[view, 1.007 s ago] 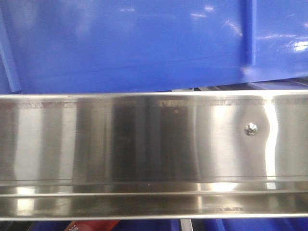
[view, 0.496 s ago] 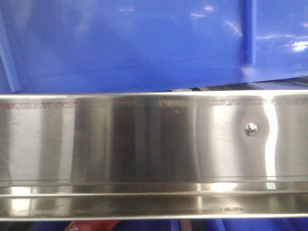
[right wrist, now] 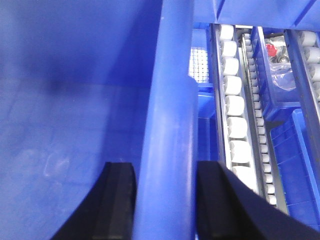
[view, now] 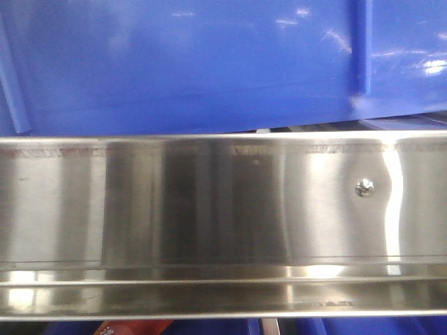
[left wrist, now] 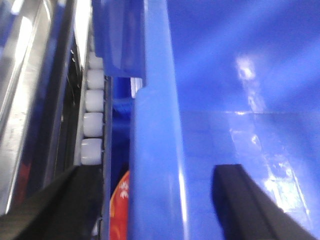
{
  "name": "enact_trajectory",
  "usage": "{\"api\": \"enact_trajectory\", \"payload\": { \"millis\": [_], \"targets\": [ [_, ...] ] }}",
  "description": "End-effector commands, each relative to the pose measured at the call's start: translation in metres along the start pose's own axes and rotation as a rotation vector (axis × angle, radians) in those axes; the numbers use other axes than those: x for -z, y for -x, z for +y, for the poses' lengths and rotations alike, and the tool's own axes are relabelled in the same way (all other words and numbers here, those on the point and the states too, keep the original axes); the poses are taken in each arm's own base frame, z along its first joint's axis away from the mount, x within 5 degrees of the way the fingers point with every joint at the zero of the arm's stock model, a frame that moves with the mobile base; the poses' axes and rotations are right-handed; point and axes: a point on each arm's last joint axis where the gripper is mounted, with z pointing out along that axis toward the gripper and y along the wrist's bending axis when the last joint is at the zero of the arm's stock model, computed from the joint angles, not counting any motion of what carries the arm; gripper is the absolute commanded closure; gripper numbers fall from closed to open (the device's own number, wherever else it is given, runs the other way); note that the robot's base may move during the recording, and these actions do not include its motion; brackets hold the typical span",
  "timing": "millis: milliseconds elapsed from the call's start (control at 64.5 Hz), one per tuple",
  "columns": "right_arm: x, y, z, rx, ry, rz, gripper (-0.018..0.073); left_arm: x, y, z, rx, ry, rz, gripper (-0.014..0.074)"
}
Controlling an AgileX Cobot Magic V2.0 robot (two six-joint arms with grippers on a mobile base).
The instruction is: Move blue bin to conveyor side
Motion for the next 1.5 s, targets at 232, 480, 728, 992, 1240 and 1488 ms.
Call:
{"api": "enact_trajectory", "payload": {
  "millis": [232,480,728,992,1240,1488],
  "targets": [
    [0.0018,-0.0026,-0.0012,0.013,-0.005,0.010,0.0637,-0.0052,0.0000,-0.0024,0.001,-0.012,0.084,0.0248],
    [0.0018,-0.0026,-0.0012,0.013,-0.005,0.010,0.0637,-0.0040,0.0010,-0.0027,0.000,-0.013,0.082,0.0248],
    [0.0018,-0.0026,-0.0012,0.013,-0.005,0.010,0.0637,-0.0039,-0.0006,-0.0028,0.000,-0.013,0.100,0.0387],
    [0.0018,-0.0026,-0.0012,0.013,-0.005,0.010,0.0637,-0.0039,-0.0006,-0.0026,-0.002,-0.012,0.100,0.0600],
    [0.0018,-0.0026,-0.0012,0.013,-0.005,0.010,0.0637,-0.0039,-0.0004,-0.0026,-0.002,-0.012,0.098,0.0599],
    [0.0037,-0.0013,-0.0013,0.012,-0.004,0.002,0.0637,0.0004,0.0017,-0.0041,0.003,-0.019,0.099,0.0606]
  ]
}}
